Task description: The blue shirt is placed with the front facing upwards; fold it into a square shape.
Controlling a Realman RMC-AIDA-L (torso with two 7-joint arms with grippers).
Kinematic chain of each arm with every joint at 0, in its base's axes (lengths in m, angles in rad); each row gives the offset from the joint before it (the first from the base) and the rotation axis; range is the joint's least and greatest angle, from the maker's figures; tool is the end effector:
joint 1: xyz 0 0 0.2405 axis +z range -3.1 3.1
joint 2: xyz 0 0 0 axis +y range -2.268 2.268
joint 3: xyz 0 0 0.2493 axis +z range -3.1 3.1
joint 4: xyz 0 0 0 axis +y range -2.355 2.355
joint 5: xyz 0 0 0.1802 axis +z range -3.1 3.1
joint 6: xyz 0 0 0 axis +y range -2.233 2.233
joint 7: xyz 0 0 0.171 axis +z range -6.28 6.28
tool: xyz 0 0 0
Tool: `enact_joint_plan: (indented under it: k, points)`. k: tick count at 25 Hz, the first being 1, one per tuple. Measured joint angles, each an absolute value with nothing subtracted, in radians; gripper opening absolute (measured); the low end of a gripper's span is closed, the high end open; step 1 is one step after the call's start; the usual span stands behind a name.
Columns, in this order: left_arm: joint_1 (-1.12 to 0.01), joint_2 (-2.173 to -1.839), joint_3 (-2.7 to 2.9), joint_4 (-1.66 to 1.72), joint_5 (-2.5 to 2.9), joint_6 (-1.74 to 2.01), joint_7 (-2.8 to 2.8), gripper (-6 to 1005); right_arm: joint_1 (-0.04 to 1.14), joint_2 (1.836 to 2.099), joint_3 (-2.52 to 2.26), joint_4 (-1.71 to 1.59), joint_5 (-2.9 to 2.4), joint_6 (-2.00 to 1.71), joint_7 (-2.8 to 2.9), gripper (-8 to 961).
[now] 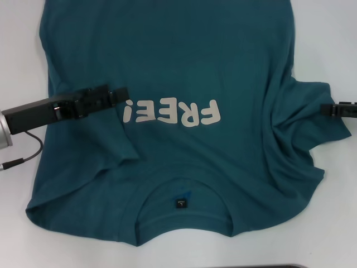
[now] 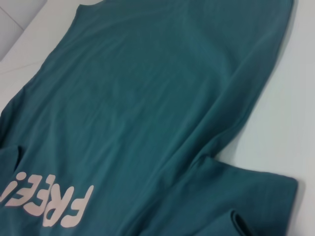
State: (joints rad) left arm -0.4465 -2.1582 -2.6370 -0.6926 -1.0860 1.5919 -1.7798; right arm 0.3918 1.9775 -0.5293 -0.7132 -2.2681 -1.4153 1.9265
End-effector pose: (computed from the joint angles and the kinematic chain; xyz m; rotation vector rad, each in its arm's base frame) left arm -0.2454 0.2919 -0.0246 -2.4427 -1.3318 -0.9197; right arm 0.3445 0.2923 0.0341 -2.2162 1.4782 0.3837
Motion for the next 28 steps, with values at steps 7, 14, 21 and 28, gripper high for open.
enact_joint_plan:
  k: [7,14,21,28]
  points:
    - [-0.449,-2.158,-2.637,-0.693,-1.086,1.592,-1.779,909,0.4,1.995,-0.531,-0.711,-2.27,-1.402,1.918,853]
    - [-0.448,-2.158,-2.637,-0.692,-1.086,1.592,-1.779,909,0.402,1.997,-0.532,-0.703,-2.272,-1.391,1.917,819]
    - [-0.448,-2.158,-2.637,-0.692,-1.086,1.592,-1.779,909,0.402,1.996,-0.523,-0.703,-2.272,-1.379,1.922,757]
    - [-0.448,-2.158,-2.639,-0.692,-1.086,1.592,-1.779,910,0.402,1.995,-0.523,-0.702,-2.272,-1.379,1.925,578]
